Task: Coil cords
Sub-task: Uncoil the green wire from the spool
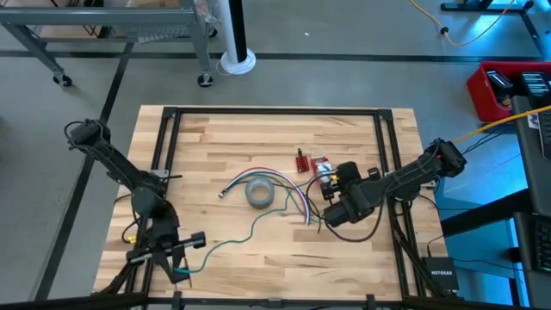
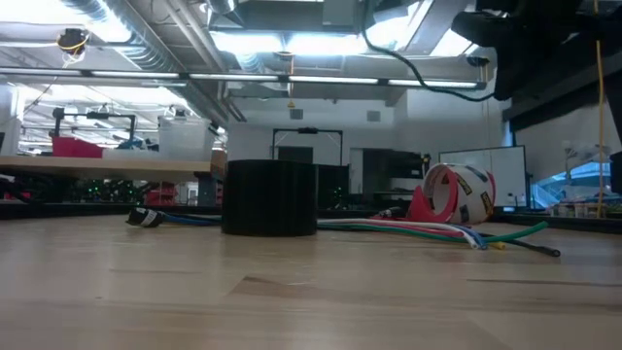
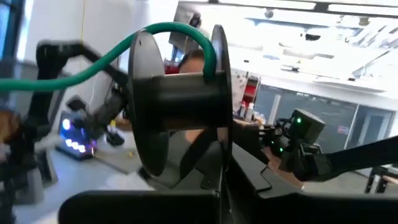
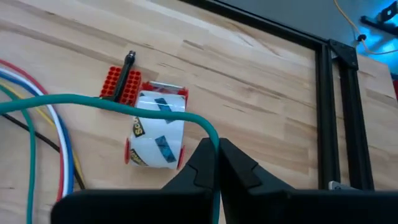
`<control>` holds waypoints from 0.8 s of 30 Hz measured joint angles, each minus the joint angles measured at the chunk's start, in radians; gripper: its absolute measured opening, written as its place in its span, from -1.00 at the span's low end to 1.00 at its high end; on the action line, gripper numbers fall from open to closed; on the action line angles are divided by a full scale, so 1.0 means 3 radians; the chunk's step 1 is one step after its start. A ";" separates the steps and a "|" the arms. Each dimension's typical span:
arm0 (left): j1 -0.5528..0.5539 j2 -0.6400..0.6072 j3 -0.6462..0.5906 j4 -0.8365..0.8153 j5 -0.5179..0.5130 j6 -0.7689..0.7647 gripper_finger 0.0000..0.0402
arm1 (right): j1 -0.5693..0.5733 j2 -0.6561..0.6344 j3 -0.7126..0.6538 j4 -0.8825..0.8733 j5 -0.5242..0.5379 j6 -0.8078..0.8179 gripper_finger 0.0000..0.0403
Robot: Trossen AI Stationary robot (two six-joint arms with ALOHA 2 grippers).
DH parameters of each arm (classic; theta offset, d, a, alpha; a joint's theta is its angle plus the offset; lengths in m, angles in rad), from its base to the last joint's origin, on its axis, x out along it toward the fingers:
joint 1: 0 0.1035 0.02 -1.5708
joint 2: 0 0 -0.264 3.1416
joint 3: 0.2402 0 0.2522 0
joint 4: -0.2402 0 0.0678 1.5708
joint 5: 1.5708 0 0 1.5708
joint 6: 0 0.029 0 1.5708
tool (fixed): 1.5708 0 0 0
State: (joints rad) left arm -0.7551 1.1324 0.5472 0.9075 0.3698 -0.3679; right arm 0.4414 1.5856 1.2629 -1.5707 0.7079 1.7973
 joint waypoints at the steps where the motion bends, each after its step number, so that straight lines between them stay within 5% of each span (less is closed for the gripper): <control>1: 0.0000 0.0000 0.0000 -0.0046 -0.0001 -0.0096 -1.00 | 0.0002 0.0000 0.0000 0.0000 -0.0003 -0.0002 -0.96; 6: 0.0014 0.0000 0.0000 -0.0395 -0.0264 -0.0490 -1.00 | 0.0015 0.0000 0.0000 0.0009 -0.0039 -0.0009 -0.96; 15: 0.0176 0.0000 0.0000 -0.1586 -0.1347 -0.0460 -1.00 | 0.0013 0.0000 -0.0001 0.0212 -0.0334 -0.0305 -0.96; 24: 0.0366 0.0000 0.0000 -0.1953 -0.1433 -0.0368 -1.00 | 0.0011 0.0000 -0.0001 0.0456 -0.0599 -0.0432 -0.79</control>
State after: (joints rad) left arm -0.6452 1.1324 0.5472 0.3217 -0.0601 -0.4784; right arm 0.4446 1.5856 1.2625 -1.4339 0.5283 1.6677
